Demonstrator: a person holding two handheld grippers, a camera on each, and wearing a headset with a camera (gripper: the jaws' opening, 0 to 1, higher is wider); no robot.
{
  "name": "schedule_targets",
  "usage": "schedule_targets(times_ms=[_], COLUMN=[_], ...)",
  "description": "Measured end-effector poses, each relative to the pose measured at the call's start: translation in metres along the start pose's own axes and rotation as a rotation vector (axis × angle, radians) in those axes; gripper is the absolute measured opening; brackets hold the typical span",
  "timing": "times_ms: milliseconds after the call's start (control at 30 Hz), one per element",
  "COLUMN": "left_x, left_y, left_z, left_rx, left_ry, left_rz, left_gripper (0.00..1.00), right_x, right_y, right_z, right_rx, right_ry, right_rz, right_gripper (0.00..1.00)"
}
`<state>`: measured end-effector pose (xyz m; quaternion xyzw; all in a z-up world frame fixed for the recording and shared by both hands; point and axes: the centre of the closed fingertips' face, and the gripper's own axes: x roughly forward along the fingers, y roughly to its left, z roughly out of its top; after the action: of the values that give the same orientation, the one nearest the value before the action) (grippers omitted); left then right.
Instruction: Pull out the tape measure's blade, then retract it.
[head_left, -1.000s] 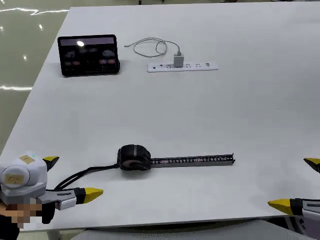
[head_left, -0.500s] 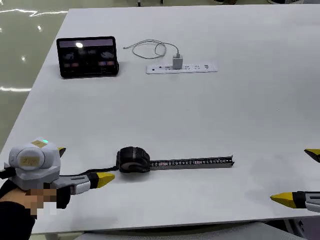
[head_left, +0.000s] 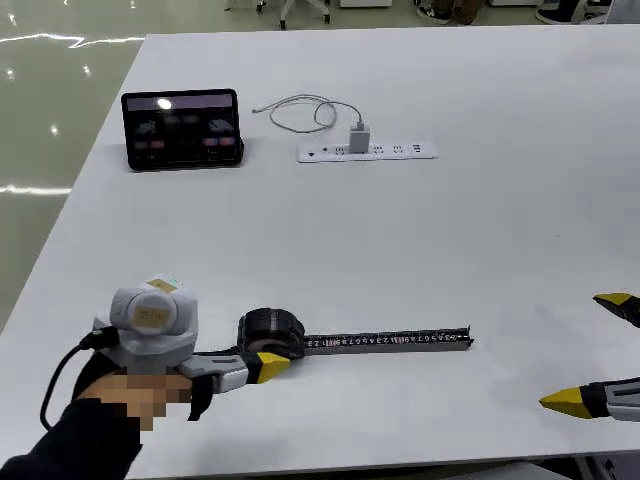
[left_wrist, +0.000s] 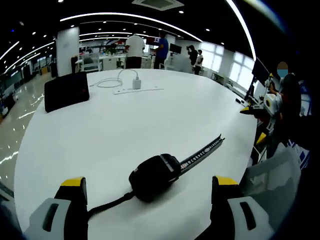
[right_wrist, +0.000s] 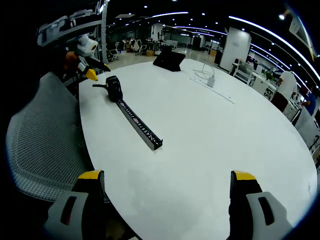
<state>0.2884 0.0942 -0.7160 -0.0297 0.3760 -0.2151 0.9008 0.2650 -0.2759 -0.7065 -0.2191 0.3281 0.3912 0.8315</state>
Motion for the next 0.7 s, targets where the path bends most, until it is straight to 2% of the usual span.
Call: schedule_targets(times_ms=[33,67,100,167,233,300,467,500,567,600,633,667,700], left_x=[0.002,0.005,0.008,0.014,0.020,0.024,0.035,0.037,0.039,0.040,0.041,0.041,0.042], left_y=[0.001,0.004,0.004,0.013,0.006,0.007,-0.002,-0.004,-0.006,-0.009,-0.010,-0.009,-0.009], left_z=[0.001,0.005,0.005,0.004,0.000,-0.001,-0.002,-0.003,-0.001,-0.006,-0.006,0.000,0.002], left_rx=[-0.026,-0.035,-0.010,0.069,0.074,0.072,0.071,0.041,-0.016,-0.010,0.001,0.014,0.012], left_ry=[-0.009,-0.038,-0.034,-0.047,-0.044,-0.040,-0.044,-0.054,-0.105,-0.087,-0.090,-0.119,-0.132], left_rz=[0.014,0.046,0.056,0.132,0.117,0.134,0.129,0.129,0.146,0.144,0.150,0.172,0.170], left_gripper=[1.00,1.00,1.00,1.00,1.00,1.00,1.00,1.00,1.00,1.00,1.00,1.00,1.00], right_x=[0.001,0.002,0.001,0.001,0.002,0.003,0.009,0.010,0.013,0.016,0.018,0.022,0.024], right_y=[0.000,0.000,0.002,0.002,0.001,0.003,0.000,-0.001,-0.003,-0.004,-0.004,-0.004,-0.003], right_z=[0.001,0.002,0.006,0.013,0.016,0.019,0.025,0.027,0.030,0.032,0.033,0.036,0.037], right_rx=[-0.013,-0.024,-0.033,-0.038,-0.046,-0.069,-0.106,-0.116,-0.132,-0.143,-0.150,-0.159,-0.168], right_ry=[0.003,0.004,0.002,-0.012,-0.013,-0.005,0.019,0.027,0.037,0.046,0.051,0.054,0.061], right_rz=[0.002,0.002,0.007,0.008,0.010,0.021,0.054,0.061,0.070,0.081,0.088,0.100,0.107], right_gripper=[1.00,1.00,1.00,1.00,1.00,1.00,1.00,1.00,1.00,1.00,1.00,1.00,1.00])
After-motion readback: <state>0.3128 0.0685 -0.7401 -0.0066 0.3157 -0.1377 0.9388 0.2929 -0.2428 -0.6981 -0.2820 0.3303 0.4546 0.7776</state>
